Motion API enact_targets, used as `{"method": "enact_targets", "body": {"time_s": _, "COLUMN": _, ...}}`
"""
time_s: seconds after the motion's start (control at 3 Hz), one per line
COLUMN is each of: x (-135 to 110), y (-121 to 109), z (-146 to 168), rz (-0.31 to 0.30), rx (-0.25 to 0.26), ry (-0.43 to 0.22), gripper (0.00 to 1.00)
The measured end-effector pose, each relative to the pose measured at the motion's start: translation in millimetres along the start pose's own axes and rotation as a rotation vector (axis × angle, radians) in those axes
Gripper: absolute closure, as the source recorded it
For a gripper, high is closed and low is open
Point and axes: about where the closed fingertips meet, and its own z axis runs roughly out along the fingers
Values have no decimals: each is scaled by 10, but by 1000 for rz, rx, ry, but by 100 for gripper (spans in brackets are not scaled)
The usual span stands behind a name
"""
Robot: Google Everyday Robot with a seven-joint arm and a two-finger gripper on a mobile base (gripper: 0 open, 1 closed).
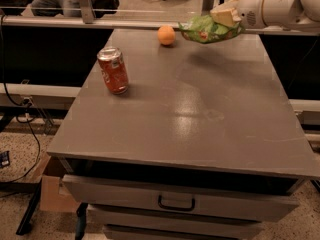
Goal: Move green rice chip bag near orange
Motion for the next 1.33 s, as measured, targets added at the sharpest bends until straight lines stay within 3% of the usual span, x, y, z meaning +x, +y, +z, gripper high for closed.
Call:
{"method": "enact_targets", "body": {"time_s": 0.67, "x": -14, "y": -230, "z": 226, "rz": -4, "rx": 47, "ry": -22, "gripper": 100}}
{"method": "enact_targets", "body": {"time_s": 1.0, "x": 86, "y": -280, "z": 281, "rz": 19, "rx": 62, "ry": -8, "gripper": 84}}
{"method": "enact_targets", "body": {"time_s": 1.33, "x": 173, "y": -322, "z": 282, "rz": 37, "rx": 75, "ry": 4, "gripper": 61}}
